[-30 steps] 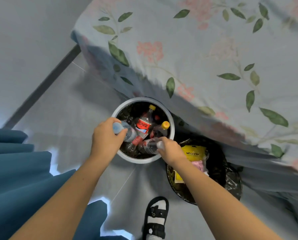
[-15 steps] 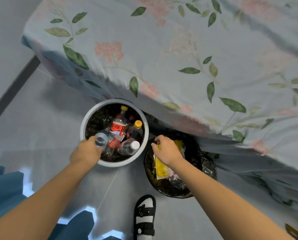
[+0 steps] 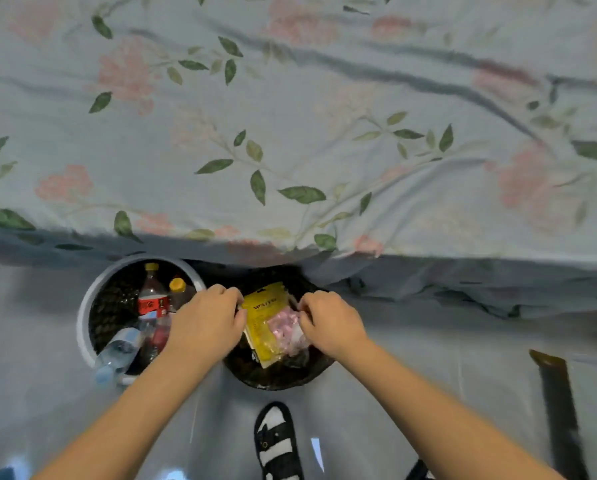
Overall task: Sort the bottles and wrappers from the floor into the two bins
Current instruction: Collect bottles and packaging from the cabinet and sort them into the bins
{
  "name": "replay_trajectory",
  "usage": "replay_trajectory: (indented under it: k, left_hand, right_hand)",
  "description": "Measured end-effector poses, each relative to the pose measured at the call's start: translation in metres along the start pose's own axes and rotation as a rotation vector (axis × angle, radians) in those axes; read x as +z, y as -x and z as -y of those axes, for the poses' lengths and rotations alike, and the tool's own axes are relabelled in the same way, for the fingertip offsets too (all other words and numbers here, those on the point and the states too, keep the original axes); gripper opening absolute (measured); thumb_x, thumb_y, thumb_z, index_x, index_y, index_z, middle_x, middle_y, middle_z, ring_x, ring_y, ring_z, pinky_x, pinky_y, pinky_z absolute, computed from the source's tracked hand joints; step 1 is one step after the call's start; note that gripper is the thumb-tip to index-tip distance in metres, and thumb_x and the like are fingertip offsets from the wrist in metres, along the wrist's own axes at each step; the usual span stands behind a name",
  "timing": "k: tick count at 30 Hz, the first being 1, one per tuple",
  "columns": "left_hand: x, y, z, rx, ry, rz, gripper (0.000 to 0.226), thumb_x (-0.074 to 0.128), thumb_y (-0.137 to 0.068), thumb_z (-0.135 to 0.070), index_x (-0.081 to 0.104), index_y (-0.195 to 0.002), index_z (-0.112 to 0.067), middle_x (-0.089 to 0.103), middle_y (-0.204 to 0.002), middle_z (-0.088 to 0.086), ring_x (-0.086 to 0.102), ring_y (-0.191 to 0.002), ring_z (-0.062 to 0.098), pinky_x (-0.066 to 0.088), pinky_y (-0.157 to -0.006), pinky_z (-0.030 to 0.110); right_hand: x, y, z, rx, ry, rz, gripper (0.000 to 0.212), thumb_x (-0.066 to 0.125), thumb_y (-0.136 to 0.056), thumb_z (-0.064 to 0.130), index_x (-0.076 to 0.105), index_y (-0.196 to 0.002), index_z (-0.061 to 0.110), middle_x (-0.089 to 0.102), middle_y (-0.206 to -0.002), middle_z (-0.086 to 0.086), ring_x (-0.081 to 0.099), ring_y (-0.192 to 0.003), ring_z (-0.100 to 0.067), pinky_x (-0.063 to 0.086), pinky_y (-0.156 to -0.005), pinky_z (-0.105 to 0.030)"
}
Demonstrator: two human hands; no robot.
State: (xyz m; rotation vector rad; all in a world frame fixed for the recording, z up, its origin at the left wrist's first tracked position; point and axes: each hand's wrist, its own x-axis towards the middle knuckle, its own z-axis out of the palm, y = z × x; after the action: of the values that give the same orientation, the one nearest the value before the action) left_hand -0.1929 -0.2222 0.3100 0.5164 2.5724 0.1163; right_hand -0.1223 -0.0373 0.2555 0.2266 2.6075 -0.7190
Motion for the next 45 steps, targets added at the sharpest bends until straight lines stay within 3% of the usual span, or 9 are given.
replay_trajectory:
  k: [7, 14, 18, 20, 23, 29, 34, 39, 45]
  left_hand:
    - [-0.011, -0.026, -0.188, 0.272, -0.246, -0.005, 0.029, 0.047, -0.091, -0.042, 0.063, -0.105, -0.023, 0.069, -0.095, 0.001, 0.063, -0.092, 0.025, 0.047, -0.069, 0.034]
    - [0.026, 0.001, -0.421, 0.570, -0.294, 0.109, 0.032, 0.049, -0.090, -0.046, 0.059, -0.119, -0.035, 0.065, -0.108, 0.004, 0.060, -0.105, 0.027, 0.048, -0.084, 0.038]
    - [0.052, 0.032, -0.536, 0.729, -0.273, 0.219, 0.036, 0.051, -0.089, -0.047, 0.057, -0.123, -0.035, 0.056, -0.112, 0.001, 0.058, -0.105, 0.023, 0.051, -0.082, 0.035]
    - [0.064, 0.051, -0.585, 0.781, -0.267, 0.268, 0.039, 0.053, -0.088, -0.046, 0.055, -0.125, -0.034, 0.053, -0.118, 0.000, 0.056, -0.110, 0.021, 0.050, -0.085, 0.035]
    - [0.082, 0.080, -0.643, 0.860, -0.282, 0.291, 0.043, 0.054, -0.088, -0.046, 0.051, -0.129, -0.032, 0.050, -0.127, -0.003, 0.054, -0.116, 0.018, 0.048, -0.089, 0.033]
    - [0.106, 0.118, -0.716, 0.979, -0.328, 0.315, 0.043, 0.051, -0.090, -0.045, 0.049, -0.131, -0.031, 0.047, -0.135, -0.006, 0.052, -0.118, 0.015, 0.047, -0.088, 0.030]
    - [0.112, 0.132, -0.741, 1.027, -0.350, 0.307, 0.042, 0.049, -0.091, -0.044, 0.047, -0.131, -0.031, 0.047, -0.133, -0.007, 0.052, -0.118, 0.015, 0.047, -0.088, 0.030]
    - [0.115, 0.138, -0.753, 1.026, -0.340, 0.310, 0.041, 0.049, -0.091, -0.044, 0.048, -0.130, -0.030, 0.048, -0.132, -0.007, 0.052, -0.117, 0.014, 0.048, -0.087, 0.030]
    - [0.120, 0.143, -0.770, 1.032, -0.279, 0.356, 0.038, 0.053, -0.090, -0.041, 0.051, -0.126, -0.031, 0.051, -0.128, -0.007, 0.055, -0.108, 0.012, 0.050, -0.088, 0.033]
  right_hand:
    - [-0.090, 0.090, -0.172, 0.189, 0.087, -0.234, 0.030, 0.049, -0.090, 0.038, 0.060, -0.107, 0.016, 0.062, -0.107, -0.006, 0.050, -0.106, -0.028, 0.044, -0.077, -0.038]
    - [-0.159, 0.255, -0.351, 0.501, 0.094, -0.489, 0.033, 0.052, -0.086, 0.042, 0.067, -0.104, 0.018, 0.064, -0.102, -0.004, 0.052, -0.102, -0.029, 0.047, -0.080, -0.038]
    - [-0.186, 0.359, -0.415, 0.554, 0.082, -0.596, 0.021, 0.063, -0.074, 0.027, 0.069, -0.088, 0.013, 0.064, -0.085, -0.007, 0.057, -0.083, -0.033, 0.052, -0.067, -0.041]
    - [-0.198, 0.407, -0.438, 0.568, 0.096, -0.737, 0.019, 0.066, -0.069, 0.020, 0.070, -0.087, 0.014, 0.064, -0.084, -0.005, 0.059, -0.082, -0.031, 0.052, -0.063, -0.038]
    - [-0.217, 0.470, -0.466, 0.606, 0.157, -0.986, 0.025, 0.066, -0.073, 0.015, 0.069, -0.098, 0.018, 0.063, -0.095, -0.002, 0.051, -0.094, -0.024, 0.046, -0.074, -0.035]
    - [-0.249, 0.565, -0.527, 1.097, 0.213, -1.284, 0.038, 0.061, -0.077, 0.026, 0.061, -0.115, 0.030, 0.053, -0.122, -0.002, 0.032, -0.115, -0.021, 0.032, -0.092, -0.040]
    - [-0.265, 0.592, -0.554, 1.309, 0.136, -1.193, 0.048, 0.060, -0.078, 0.050, 0.052, -0.124, 0.038, 0.045, -0.131, 0.001, 0.038, -0.123, -0.026, 0.028, -0.094, -0.040]
    - [-0.249, 0.595, -0.576, 1.220, -0.248, -1.072, 0.039, 0.067, -0.081, 0.039, 0.056, -0.117, 0.028, 0.052, -0.118, -0.005, 0.056, -0.103, -0.025, 0.040, -0.081, -0.032]
    - [-0.260, 0.600, -0.573, 1.093, -0.198, -1.208, 0.025, 0.068, -0.083, 0.034, 0.065, -0.102, 0.018, 0.063, -0.097, -0.005, 0.057, -0.082, -0.019, 0.042, -0.076, -0.025]
